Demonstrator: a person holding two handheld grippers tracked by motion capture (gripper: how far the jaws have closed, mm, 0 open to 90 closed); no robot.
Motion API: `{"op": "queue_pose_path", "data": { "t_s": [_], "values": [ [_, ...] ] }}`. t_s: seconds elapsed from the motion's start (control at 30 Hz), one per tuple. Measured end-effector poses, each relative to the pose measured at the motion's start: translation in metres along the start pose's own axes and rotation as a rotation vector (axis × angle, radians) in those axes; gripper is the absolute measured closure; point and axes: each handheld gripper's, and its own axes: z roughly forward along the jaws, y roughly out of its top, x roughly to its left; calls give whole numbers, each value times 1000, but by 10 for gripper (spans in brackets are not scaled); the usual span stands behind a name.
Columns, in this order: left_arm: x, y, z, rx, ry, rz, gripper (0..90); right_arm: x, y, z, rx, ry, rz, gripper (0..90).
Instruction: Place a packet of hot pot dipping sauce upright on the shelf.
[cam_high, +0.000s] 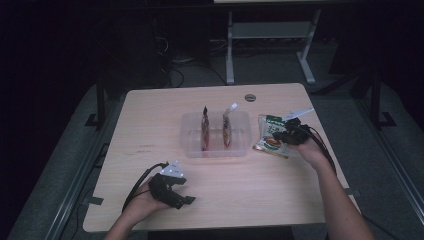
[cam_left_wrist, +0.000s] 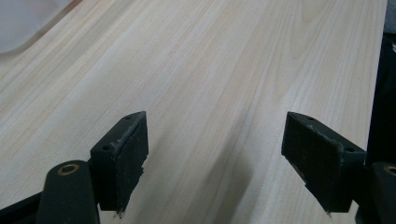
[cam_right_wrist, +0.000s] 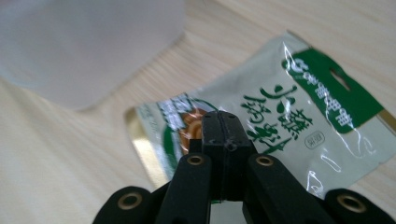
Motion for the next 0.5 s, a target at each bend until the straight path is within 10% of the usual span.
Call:
{"op": "queue_pose_path", "data": {
  "t_s": [0.5],
  "values": [
    [1,-1,1,5,-1,-8,224,-1,-3,29,74,-38,-37,900]
  ]
}}
